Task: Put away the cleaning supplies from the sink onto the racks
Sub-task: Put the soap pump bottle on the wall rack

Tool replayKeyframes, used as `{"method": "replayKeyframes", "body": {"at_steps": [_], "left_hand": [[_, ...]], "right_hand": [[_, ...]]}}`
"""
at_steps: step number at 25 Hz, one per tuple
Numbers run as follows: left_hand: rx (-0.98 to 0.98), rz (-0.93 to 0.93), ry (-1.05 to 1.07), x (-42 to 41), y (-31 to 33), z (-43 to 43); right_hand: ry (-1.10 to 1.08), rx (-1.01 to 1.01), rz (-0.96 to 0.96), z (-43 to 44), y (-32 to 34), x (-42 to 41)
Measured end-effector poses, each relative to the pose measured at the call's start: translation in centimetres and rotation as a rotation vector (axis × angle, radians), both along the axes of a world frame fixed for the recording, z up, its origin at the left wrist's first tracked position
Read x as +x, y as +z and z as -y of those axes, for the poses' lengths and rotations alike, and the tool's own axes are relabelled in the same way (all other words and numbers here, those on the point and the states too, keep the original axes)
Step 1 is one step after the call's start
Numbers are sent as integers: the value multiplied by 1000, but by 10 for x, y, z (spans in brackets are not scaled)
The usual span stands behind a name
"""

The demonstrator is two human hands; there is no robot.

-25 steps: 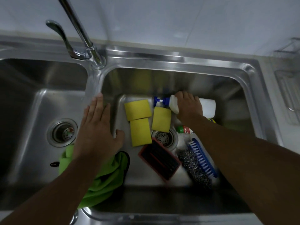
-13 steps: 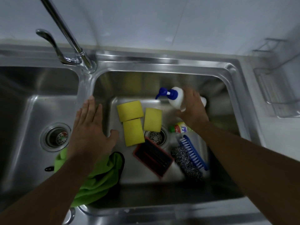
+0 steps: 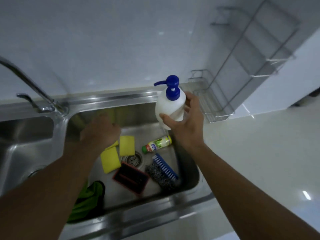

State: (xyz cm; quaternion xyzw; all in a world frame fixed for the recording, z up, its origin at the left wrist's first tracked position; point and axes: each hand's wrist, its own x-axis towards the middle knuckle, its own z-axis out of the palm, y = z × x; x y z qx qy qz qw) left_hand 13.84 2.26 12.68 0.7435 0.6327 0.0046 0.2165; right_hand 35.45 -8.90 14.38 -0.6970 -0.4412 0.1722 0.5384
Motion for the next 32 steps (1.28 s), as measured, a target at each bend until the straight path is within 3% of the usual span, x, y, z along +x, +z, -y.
{"method": "replayKeyframes", "body": {"at_steps": [7,10,13,17,27,32], "left_hand": [[128,270,-279,161,118,22],[121,363,-449,216,149,39],[151,439,-563,266,168,54],[151,443,-546,302,161,61],[80,477,-469,311,156,56],[39,457,-445,312,157,56]], "right_hand": [[-159,471,207,-7,173,75],[-223,555,332,-4,217,115],[-287,504,377,5,229,151],[-366,372,395,13,224,175],[-432,260,412,-3,193,195],[-448,154,562,-10,178,196]]}}
